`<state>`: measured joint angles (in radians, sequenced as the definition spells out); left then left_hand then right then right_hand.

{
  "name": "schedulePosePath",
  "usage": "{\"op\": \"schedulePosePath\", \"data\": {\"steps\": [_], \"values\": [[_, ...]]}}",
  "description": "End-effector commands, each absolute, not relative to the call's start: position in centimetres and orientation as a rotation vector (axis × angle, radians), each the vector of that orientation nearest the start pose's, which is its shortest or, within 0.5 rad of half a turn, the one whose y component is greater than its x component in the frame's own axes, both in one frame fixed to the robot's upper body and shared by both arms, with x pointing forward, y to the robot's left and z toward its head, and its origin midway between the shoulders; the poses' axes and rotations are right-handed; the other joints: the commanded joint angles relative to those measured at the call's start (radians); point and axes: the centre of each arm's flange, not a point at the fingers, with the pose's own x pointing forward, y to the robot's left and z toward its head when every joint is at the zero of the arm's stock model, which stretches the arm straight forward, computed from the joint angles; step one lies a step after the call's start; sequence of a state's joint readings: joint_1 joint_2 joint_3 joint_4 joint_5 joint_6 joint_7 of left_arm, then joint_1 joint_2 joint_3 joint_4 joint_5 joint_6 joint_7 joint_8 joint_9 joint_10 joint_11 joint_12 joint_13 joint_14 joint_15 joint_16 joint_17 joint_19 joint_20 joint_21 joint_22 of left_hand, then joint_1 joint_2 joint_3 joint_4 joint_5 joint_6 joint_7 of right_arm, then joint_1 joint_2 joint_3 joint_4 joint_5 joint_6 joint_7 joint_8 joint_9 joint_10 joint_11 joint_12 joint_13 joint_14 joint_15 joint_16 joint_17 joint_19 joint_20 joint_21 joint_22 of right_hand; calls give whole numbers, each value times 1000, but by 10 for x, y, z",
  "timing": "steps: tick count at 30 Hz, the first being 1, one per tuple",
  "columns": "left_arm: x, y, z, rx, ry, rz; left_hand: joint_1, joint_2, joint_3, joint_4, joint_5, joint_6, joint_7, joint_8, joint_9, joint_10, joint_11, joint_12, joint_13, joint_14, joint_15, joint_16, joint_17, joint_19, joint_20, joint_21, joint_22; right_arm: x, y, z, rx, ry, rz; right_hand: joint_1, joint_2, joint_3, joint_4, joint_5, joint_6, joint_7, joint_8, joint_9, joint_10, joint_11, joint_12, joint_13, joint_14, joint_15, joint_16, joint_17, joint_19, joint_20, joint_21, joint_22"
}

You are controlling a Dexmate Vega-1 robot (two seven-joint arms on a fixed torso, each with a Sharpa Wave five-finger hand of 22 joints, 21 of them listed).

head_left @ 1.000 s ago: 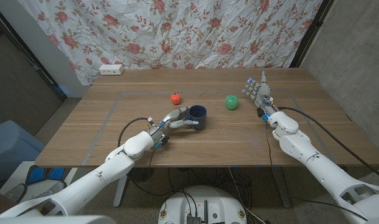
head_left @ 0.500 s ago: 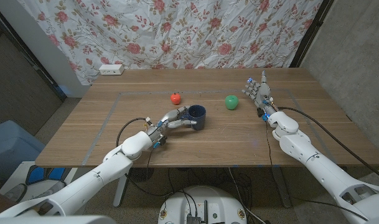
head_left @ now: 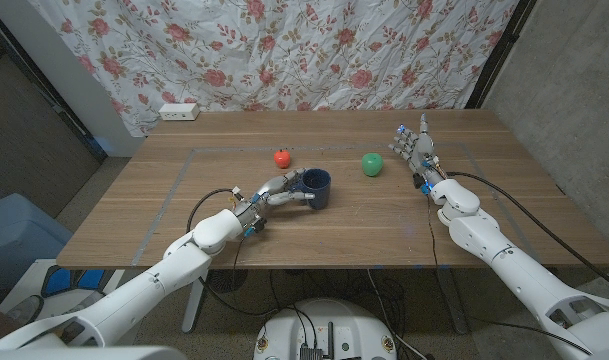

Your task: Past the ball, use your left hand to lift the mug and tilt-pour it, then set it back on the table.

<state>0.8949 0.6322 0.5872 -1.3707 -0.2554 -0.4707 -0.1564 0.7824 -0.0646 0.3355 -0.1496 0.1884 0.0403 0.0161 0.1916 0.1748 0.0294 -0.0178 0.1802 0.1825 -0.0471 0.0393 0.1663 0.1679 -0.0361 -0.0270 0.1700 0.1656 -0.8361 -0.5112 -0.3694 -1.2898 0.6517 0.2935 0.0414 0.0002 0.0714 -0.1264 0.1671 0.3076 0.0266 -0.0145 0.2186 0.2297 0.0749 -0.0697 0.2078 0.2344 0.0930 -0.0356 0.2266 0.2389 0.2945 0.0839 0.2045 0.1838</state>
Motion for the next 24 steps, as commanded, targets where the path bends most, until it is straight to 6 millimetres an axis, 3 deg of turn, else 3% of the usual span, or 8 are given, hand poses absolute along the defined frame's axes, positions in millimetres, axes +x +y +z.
{"op": "schedulePosePath", "data": {"steps": [1,8,19,24], "values": [[608,209,-91,506,-642,-576,-25,0,-6,3,-3,-26,7,-10,1,-26,9,-3,1,-37,8,-1,1,-40,0,-2,1,654,-293,-28,39,-593,211,-8,49,-3,5,8,7,-1,5,5,3,-3,6,4,8,-7,5,4,3,-1,5,1],[603,218,-87,481,-651,-573,-52,1,-12,9,-4,-38,12,-10,1,-55,17,-3,0,-67,10,1,2,-86,2,-4,1,654,-293,-28,39,-593,212,-8,49,-3,5,8,7,0,5,5,3,-3,6,5,8,-6,5,4,4,-1,5,2],[597,232,-79,417,-678,-552,-72,11,-13,15,-2,-46,14,-11,1,-72,17,-2,-1,-76,11,4,2,-111,3,-2,1,654,-293,-27,39,-593,211,-8,49,-3,5,8,7,-2,5,5,3,-3,6,5,8,-7,5,4,3,-1,5,2],[594,240,-76,386,-691,-536,-80,15,-13,16,-1,-44,20,-9,1,-74,21,0,-2,-75,-8,7,2,-113,3,2,1,654,-293,-27,39,-593,212,-8,49,-3,5,8,7,-1,5,5,3,-3,6,5,8,-8,4,4,3,-1,5,2]]}}
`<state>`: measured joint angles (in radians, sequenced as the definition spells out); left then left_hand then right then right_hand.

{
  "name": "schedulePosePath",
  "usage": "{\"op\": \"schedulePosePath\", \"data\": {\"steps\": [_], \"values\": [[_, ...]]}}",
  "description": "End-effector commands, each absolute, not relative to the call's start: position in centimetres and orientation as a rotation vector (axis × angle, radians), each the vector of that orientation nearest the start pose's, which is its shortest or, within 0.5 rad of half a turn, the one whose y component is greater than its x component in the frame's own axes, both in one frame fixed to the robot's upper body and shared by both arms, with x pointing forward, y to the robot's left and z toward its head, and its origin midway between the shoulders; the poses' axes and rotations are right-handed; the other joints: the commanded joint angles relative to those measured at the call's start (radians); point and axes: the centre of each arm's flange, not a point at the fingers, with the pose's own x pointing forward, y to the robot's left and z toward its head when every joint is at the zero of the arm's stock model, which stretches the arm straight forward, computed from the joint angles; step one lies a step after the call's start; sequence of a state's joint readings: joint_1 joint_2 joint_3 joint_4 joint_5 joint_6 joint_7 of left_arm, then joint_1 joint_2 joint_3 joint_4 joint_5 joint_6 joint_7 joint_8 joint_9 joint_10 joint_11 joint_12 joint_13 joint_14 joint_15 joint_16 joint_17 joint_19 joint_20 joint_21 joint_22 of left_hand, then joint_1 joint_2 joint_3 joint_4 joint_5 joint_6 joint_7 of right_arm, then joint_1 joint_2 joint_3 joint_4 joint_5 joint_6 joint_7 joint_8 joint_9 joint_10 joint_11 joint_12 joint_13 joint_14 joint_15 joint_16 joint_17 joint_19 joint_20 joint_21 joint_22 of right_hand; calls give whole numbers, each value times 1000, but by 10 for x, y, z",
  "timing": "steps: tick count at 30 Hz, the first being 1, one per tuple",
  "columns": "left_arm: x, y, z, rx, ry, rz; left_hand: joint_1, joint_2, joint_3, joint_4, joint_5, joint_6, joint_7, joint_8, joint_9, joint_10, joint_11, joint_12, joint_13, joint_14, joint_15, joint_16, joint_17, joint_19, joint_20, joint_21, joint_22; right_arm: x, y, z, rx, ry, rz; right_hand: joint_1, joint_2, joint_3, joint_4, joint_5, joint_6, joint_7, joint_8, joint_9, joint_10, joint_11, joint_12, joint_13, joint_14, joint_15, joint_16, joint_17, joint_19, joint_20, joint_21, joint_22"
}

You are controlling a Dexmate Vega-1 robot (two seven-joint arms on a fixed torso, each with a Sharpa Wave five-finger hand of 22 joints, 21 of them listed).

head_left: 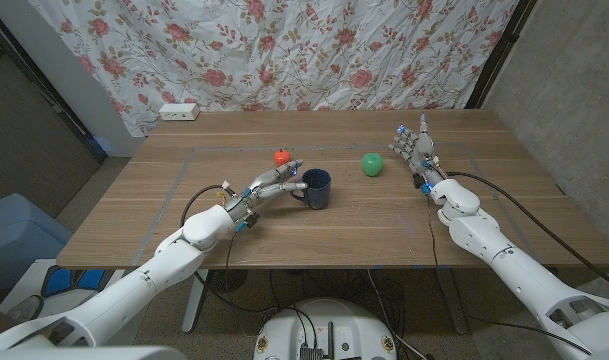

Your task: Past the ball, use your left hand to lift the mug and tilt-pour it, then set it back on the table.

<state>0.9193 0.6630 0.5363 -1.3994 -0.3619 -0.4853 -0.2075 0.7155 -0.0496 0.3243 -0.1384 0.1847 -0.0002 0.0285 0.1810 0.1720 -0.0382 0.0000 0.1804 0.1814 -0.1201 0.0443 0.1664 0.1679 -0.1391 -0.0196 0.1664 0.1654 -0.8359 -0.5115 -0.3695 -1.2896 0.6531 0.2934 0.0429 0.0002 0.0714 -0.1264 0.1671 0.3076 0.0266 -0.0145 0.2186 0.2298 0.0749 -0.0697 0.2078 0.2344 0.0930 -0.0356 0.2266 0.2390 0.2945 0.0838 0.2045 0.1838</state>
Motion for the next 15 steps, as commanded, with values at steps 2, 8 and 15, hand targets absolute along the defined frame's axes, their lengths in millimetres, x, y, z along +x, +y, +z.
{"op": "schedulePosePath", "data": {"steps": [2,8,15], "values": [[593,242,-76,376,-697,-532,-15,2,-1,4,3,-3,10,2,3,-6,5,1,-1,0,-22,8,1,-11,-5,6,1,654,-293,-27,39,-593,211,-8,49,-3,5,8,6,-2,5,5,3,-3,6,5,8,-7,4,4,4,-1,5,2],[590,254,-72,367,-709,-517,-23,6,-1,4,4,7,20,6,3,2,12,6,-2,15,-31,14,1,-8,-10,11,1,654,-293,-27,39,-593,211,-8,49,-3,5,8,6,-2,5,5,2,-2,6,5,8,-6,5,4,3,-1,5,2],[589,271,-66,308,-719,-463,-35,11,-2,8,3,9,27,6,3,3,17,7,-3,23,-31,16,0,-6,-8,13,1,654,-293,-27,39,-593,211,-8,49,-3,5,8,7,-1,5,5,3,-3,6,5,9,-7,5,4,3,-1,5,2]]}}
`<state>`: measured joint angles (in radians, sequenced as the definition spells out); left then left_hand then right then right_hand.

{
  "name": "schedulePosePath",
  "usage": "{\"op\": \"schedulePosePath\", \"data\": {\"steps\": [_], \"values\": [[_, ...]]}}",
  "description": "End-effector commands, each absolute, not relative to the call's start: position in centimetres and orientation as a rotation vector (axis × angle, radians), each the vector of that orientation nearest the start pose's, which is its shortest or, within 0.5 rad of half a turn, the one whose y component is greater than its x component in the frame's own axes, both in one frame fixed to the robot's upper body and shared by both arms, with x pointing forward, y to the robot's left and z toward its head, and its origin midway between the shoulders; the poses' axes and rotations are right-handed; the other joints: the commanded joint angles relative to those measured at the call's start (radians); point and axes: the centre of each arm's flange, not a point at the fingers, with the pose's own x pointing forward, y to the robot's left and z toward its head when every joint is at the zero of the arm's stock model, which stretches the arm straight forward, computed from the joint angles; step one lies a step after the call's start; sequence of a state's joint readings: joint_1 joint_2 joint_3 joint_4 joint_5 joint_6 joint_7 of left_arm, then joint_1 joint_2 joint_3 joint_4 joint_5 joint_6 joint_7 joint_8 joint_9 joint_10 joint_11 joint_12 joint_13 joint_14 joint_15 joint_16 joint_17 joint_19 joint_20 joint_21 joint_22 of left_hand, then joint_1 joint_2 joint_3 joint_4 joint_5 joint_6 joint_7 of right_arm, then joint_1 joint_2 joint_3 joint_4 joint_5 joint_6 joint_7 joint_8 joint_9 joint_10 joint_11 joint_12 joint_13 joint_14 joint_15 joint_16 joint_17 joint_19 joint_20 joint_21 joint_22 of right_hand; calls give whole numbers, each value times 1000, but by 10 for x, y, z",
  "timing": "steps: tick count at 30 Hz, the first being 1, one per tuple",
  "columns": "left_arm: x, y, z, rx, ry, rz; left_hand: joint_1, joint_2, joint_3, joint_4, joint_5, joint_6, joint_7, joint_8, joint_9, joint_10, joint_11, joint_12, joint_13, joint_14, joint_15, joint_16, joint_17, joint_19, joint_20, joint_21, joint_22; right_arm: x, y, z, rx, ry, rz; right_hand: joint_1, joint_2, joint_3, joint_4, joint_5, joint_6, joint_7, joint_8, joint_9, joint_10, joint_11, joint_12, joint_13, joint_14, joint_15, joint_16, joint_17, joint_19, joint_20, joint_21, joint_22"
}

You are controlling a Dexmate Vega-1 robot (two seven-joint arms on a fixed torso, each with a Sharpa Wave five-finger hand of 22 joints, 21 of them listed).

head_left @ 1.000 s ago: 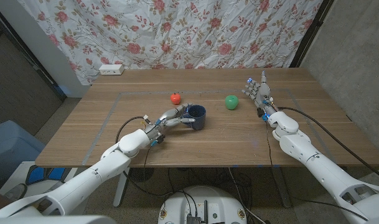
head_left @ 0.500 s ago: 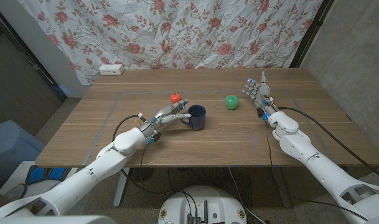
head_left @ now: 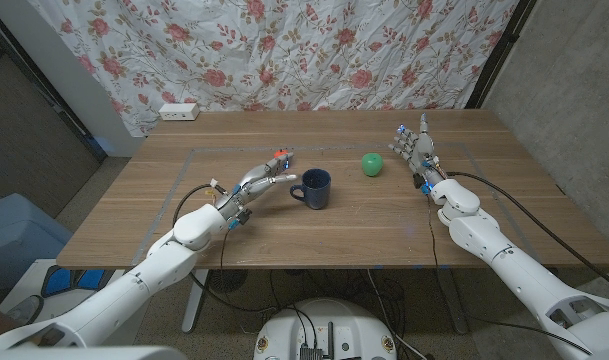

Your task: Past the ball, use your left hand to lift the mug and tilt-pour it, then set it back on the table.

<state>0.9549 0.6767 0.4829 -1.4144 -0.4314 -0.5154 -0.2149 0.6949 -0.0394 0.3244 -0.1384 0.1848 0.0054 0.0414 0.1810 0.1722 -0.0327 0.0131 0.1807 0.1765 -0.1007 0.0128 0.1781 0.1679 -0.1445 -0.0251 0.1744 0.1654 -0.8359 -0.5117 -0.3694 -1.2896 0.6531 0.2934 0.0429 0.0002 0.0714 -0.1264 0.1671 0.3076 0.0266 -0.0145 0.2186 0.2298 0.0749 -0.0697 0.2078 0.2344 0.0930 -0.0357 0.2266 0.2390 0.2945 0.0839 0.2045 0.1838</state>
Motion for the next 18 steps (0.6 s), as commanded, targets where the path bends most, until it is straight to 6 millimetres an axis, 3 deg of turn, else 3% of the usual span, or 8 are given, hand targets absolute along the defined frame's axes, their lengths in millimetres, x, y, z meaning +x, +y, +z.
{"op": "schedulePosePath", "data": {"steps": [1,18], "values": [[589,272,-66,301,-716,-460,-16,2,-3,9,3,4,14,6,3,-2,4,7,2,4,2,4,0,-2,-3,5,1,654,-293,-27,39,-593,211,-8,49,-3,5,8,7,-1,5,5,2,-4,6,5,9,-7,5,4,3,-1,5,2],[600,290,-62,263,-694,-395,-51,15,-8,19,0,0,19,3,2,-17,17,4,1,3,10,2,0,-12,-3,4,2,654,-293,-28,39,-593,211,-8,49,-3,5,8,7,0,5,5,1,-3,5,5,8,-7,5,4,3,-1,5,2]]}}
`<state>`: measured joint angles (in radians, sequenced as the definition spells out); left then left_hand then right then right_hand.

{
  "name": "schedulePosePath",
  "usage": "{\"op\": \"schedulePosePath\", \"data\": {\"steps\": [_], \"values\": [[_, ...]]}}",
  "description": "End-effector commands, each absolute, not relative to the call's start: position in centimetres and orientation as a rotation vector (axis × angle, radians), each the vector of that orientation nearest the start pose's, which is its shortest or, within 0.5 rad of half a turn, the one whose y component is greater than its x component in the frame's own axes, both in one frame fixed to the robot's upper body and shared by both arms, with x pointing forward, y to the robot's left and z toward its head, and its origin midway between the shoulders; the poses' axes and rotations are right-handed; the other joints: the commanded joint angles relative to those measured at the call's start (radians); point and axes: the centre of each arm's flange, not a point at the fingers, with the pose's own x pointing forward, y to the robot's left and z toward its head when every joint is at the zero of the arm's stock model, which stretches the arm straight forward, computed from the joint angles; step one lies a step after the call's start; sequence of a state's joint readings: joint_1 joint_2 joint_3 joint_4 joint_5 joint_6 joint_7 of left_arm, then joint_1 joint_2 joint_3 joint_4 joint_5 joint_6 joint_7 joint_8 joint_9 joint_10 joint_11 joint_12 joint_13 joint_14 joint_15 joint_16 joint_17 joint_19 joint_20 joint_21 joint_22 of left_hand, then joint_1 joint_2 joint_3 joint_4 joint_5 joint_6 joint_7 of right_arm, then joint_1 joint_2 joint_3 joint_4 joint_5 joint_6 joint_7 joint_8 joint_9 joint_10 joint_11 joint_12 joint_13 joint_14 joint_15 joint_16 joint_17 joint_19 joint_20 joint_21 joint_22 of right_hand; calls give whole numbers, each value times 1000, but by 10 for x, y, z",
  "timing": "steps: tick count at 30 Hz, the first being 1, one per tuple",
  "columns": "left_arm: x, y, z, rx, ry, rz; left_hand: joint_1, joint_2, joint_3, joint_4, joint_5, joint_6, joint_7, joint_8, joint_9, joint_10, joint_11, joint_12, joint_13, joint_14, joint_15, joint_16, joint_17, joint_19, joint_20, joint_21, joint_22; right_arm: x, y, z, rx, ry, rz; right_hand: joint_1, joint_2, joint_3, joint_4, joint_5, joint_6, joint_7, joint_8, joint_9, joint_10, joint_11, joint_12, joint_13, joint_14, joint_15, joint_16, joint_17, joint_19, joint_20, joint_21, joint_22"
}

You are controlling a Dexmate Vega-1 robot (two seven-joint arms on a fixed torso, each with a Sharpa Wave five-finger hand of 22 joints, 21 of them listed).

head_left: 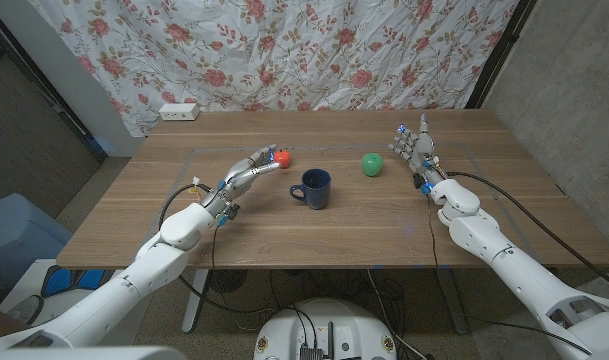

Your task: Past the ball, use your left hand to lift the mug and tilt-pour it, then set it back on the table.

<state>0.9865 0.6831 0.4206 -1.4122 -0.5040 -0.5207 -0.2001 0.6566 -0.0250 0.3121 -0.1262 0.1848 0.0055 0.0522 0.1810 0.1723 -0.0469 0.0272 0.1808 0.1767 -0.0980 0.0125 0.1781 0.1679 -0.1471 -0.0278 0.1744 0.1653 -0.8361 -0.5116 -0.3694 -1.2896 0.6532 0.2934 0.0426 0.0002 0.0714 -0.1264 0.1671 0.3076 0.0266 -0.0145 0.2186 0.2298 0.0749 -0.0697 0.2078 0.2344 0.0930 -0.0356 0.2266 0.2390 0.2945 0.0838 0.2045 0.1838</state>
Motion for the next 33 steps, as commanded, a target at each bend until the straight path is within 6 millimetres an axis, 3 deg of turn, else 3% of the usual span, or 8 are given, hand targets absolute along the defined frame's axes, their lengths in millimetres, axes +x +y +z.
{"op": "schedulePosePath", "data": {"steps": [1,17,33], "values": [[602,290,-61,264,-692,-390,-15,2,4,8,0,2,9,4,2,-1,3,4,1,1,10,2,0,-8,-1,5,2,654,-293,-28,39,-593,211,-8,49,-3,5,8,7,-1,5,5,1,-2,5,5,8,-7,4,4,3,0,5,2],[623,303,-50,185,-670,-340,-73,45,-1,33,-7,29,15,8,2,20,7,13,0,19,15,6,1,8,-2,12,3,654,-293,-27,39,-593,211,-8,49,-3,5,8,7,-1,5,5,1,-2,5,4,9,-7,5,4,4,-1,5,2],[646,312,-47,105,-636,-292,-105,64,-5,42,-8,39,14,8,2,30,7,15,-1,32,17,7,0,17,-3,14,3,654,-293,-28,40,-593,208,-8,49,-3,5,8,7,-1,5,5,2,-3,6,4,10,-6,5,4,4,-1,5,2]]}}
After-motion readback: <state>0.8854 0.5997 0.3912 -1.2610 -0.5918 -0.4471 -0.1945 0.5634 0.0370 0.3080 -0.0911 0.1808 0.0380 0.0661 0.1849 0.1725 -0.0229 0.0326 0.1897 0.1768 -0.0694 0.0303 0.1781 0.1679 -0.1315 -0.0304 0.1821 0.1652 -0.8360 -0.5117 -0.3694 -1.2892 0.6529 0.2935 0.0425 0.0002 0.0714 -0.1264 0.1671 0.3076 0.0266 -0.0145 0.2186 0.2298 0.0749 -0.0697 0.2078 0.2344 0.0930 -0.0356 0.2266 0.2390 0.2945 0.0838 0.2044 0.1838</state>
